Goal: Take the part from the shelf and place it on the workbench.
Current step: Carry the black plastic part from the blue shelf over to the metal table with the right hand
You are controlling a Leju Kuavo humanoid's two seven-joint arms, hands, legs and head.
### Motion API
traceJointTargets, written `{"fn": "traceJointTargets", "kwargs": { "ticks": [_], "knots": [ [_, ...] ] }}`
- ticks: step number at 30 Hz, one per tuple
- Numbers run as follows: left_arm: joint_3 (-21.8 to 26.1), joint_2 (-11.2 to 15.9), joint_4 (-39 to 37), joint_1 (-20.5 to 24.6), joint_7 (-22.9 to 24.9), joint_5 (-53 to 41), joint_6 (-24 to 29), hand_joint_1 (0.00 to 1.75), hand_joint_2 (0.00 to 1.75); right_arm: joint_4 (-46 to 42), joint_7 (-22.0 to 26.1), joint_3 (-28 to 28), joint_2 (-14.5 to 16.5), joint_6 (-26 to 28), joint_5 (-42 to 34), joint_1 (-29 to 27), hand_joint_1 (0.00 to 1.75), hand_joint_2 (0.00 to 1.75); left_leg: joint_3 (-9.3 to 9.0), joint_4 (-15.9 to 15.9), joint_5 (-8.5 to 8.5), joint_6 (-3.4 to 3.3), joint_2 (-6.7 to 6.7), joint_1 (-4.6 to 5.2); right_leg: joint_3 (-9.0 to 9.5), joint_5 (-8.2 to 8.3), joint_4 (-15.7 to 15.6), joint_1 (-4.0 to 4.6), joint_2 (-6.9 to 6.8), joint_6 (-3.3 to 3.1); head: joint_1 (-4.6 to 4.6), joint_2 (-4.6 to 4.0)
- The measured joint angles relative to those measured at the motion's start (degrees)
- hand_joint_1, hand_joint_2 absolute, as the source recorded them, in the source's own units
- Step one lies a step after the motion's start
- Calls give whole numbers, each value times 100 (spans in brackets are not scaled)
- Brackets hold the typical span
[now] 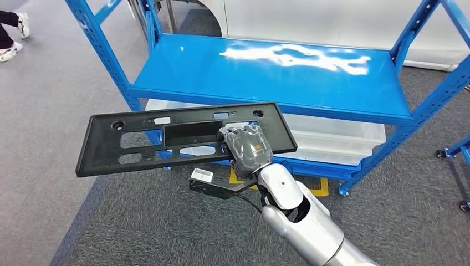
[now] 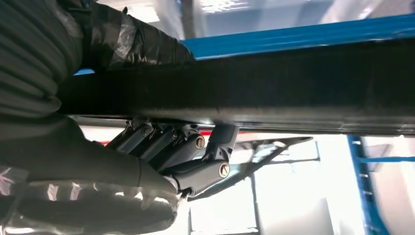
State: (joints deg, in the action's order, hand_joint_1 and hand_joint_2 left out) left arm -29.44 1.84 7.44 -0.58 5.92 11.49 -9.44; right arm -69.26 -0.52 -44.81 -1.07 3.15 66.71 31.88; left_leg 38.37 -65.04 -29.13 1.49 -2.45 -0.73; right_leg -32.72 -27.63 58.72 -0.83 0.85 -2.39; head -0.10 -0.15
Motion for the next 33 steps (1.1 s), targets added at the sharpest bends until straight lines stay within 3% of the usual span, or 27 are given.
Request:
{"fn": "traceJointTargets", "kwargs": {
  "ticks": [2, 3, 4, 6, 8, 9, 11, 12, 14, 16, 18, 19, 20, 22, 23, 25, 27, 29, 31, 33],
  "knots": [
    [0, 0, -1, 5, 3, -1, 1, 0, 175, 15, 7, 0, -3, 1, 0, -12, 175, 175, 300, -693, -312, 45, 174, -9, -7, -7, 4, 23, -172, -23, -8, 0],
    [0, 0, -1, 5, 3, -1, 2, 0, 175, 28, 7, -1, -4, 1, -1, -20, 175, 175, 365, -861, -345, 60, 199, -12, -10, -13, 10, 30, -258, -27, -8, 0],
    [0, 1, -1, 1, 3, -2, 2, 0, 175, 39, 7, -1, -4, 3, -2, -23, 175, 175, 325, -817, -272, 66, 217, -13, -12, -21, 17, 34, -338, -27, -8, 0],
    [-1, 3, -1, -8, 3, -7, 2, 0, 175, 48, 7, -2, -4, 7, -4, -19, 175, 175, -51, -150, 83, 48, 339, -7, 1, -48, 35, 40, -476, -11, -8, 0],
    [0, 9, -1, -6, 2, -10, 2, 0, 175, 49, 7, -2, -4, 9, -4, -12, 175, 175, -408, 516, 303, -14, 563, 47, 11, -79, 59, 78, -585, 26, -7, 0],
    [0, 10, -1, -4, 0, -11, 2, 0, 175, 51, 7, -2, -4, 10, -4, -11, 175, 175, -473, 659, 326, -51, 623, 72, 13, -88, 67, 98, -638, 44, -5, 0],
    [2, 10, -1, -6, -3, -16, 8, 0, 175, 58, 8, -2, -4, 18, -4, -10, 175, 175, -460, 699, 336, -122, 540, 82, 21, -92, 66, 118, -751, 80, -3, 0],
    [2, 5, -1, -10, -4, -20, 12, 0, 175, 63, 8, -2, -4, 25, -3, -7, 175, 175, -458, 719, 355, -153, 482, 67, 27, -120, 83, 111, -733, 107, -3, 0],
    [2, -5, -1, -7, -5, -25, 19, 0, 175, 73, 8, -1, -9, 49, -2, -1, 175, 175, -462, 761, 397, -226, 372, 26, -62, -324, 335, 80, -481, 161, -2, 0],
    [2, -15, -1, 3, -6, -26, 20, 0, 175, 90, 9, -1, -30, 74, 1, -19, 175, 175, -451, 769, 420, -268, 255, 12, -369, -696, 1017, 50, -184, 192, -1, 0],
    [2, -25, -1, 5, -3, -32, 21, 0, 175, 101, 8, -1, -67, 95, 10, -71, 175, 175, -434, 755, 427, -279, 109, 10, -656, -885, 1618, 39, -115, 212, -1, 0],
    [2, -31, -1, 3, 10, -44, 25, 0, 175, 92, 8, -1, -99, 111, 20, -110, 175, 175, -429, 741, 427, -279, 30, 9, -676, -814, 1648, 30, -106, 217, -1, 0],
    [0, -43, -1, 1, 33, -68, 34, 0, 175, 65, 9, 2, -148, 137, 31, -163, 175, 175, -428, 722, 424, -274, -53, 6, -586, -640, 1452, 16, -86, 220, -1, 0],
    [-20, -80, -1, 2, 97, -149, 71, 0, 175, -64, 38, 28, -335, 249, 51, -338, 175, 175, -413, 665, 407, -244, -224, 5, -248, -249, 728, -24, 103, 222, -1, 0],
    [-36, -94, -1, 4, 123, -187, 90, 0, 175, -159, 70, 59, -461, 331, 53, -454, 175, 175, -390, 633, 402, -220, -311, 5, -115, -146, 435, -43, 220, 224, -3, 0],
    [-59, -103, -1, -11, 146, -230, 112, 0, 175, -340, 150, 156, -728, 474, 38, -690, 175, 175, -330, 606, 418, -157, -456, -8, -32, -136, 227, -42, 341, 223, -4, 0],
    [-64, -99, -1, -56, 145, -241, 115, 0, 175, -475, 197, 279, -907, 521, 20, -853, 175, 175, -279, 612, 438, -83, -535, -36, -33, -111, 194, -38, 226, 172, -4, 0],
    [-67, -97, -1, -84, 142, -245, 113, 0, 175, -579, 242, 381, -1000, 526, 29, -932, 175, 175, -175, 416, 297, -27, -294, -22, -27, -66, 141, -50, 106, 91, -16, 0],
    [-70, -97, -1, -75, 140, -237, 108, 0, 175, -662, 313, 455, -1066, 522, 71, -999, 175, 175, 87, -192, -49, 9, 62, -4, -26, -46, 114, -35, -32, 46, -29, 0],
    [-72, -96, -1, -68, 128, -199, 96, 0, 175, -697, 370, 506, -1121, 489, 130, -1064, 175, 175, 363, -838, -313, 30, 182, -8, -35, -50, 117, -3, -203, 31, -30, 0]
  ]
}}
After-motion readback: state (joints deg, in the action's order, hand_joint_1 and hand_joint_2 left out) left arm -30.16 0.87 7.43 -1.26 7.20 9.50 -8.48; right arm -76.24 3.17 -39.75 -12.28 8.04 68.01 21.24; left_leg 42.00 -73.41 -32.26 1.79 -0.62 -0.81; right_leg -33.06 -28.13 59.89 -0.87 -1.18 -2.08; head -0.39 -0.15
